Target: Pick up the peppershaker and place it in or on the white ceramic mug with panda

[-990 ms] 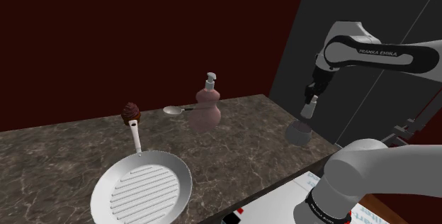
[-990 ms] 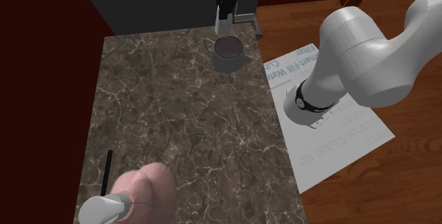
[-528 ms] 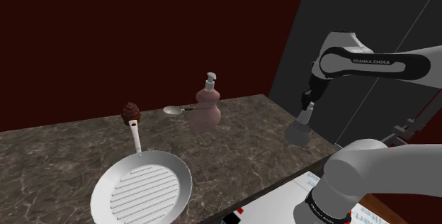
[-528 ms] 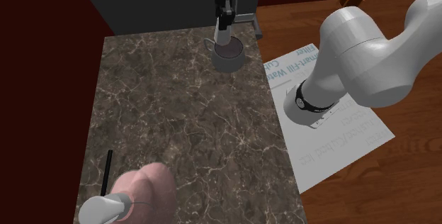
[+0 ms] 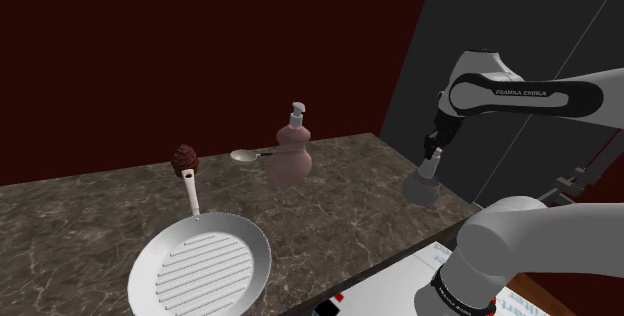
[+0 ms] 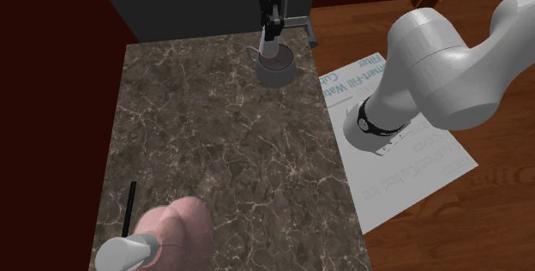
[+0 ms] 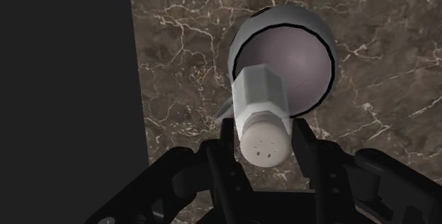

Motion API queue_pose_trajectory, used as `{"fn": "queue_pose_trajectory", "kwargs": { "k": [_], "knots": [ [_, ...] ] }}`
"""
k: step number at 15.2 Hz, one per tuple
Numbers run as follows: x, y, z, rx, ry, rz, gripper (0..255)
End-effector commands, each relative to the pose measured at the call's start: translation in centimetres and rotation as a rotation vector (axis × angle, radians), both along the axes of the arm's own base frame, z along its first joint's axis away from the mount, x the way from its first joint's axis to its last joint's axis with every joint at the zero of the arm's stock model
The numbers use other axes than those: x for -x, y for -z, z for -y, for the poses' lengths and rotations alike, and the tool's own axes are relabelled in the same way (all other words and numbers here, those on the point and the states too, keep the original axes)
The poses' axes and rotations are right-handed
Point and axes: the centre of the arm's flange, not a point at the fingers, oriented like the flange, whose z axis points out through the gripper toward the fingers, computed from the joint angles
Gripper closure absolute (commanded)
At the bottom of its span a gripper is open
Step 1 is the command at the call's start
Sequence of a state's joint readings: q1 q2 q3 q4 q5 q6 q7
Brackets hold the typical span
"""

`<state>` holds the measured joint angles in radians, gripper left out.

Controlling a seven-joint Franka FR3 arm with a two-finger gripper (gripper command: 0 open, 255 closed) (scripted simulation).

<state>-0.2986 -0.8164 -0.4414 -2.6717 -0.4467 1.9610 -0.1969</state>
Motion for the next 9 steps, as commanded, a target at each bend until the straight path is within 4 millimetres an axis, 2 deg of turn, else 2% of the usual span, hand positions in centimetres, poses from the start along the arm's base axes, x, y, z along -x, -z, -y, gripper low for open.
{"fn": "queue_pose_trajectory", "kwargs": {
  "k": [1,2,7,9],
  "knots": [
    [0.0,0.1,0.0,-0.002,0.0,-0.002,255],
    [0.0,0.1,0.0,-0.002,0.0,-0.002,0],
    [0.0,0.1,0.0,-0.002,0.0,-0.002,0],
    [0.0,-2.5,-0.4,-0.002,0.0,-0.002,0]
  ]
}}
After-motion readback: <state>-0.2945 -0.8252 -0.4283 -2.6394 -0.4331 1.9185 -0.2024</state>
